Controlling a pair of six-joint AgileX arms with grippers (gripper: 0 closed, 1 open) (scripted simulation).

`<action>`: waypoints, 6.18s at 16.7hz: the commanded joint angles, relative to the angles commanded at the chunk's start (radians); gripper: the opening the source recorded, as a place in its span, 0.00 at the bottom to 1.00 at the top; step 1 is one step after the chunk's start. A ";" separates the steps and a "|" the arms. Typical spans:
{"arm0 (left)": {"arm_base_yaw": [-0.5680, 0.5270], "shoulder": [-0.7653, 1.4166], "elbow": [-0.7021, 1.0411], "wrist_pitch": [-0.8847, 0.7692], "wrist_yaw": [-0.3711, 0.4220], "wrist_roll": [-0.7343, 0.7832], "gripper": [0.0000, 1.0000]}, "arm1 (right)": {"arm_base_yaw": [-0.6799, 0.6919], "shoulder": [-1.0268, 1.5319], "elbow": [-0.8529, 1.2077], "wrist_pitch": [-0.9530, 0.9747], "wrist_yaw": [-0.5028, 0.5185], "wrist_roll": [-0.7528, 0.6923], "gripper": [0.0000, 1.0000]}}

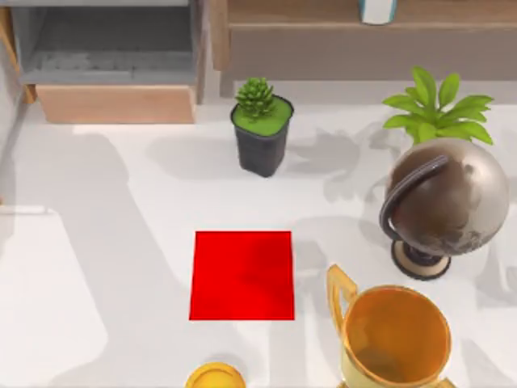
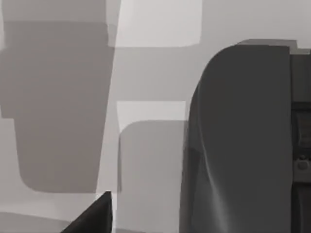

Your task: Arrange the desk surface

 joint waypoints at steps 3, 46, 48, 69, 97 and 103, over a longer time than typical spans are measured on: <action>-0.005 0.011 -0.005 0.008 0.000 -0.002 1.00 | 0.000 0.000 0.000 0.000 0.000 0.000 1.00; -0.385 -0.594 -0.366 0.112 -0.069 -0.512 0.00 | 0.000 0.000 0.000 0.000 0.000 0.000 1.00; -0.489 -0.624 -0.457 0.147 -0.074 -0.585 0.00 | 0.000 0.000 0.000 0.000 0.000 0.000 1.00; -1.063 -0.593 -0.981 0.357 -0.092 -0.925 0.00 | 0.000 0.000 0.000 0.000 0.000 0.000 1.00; -1.065 -0.572 -0.999 0.393 -0.092 -0.926 0.00 | 0.000 0.000 0.000 0.000 0.000 0.000 1.00; -1.065 -0.572 -0.999 0.393 -0.092 -0.926 0.30 | 0.000 0.000 0.000 0.000 0.000 0.000 1.00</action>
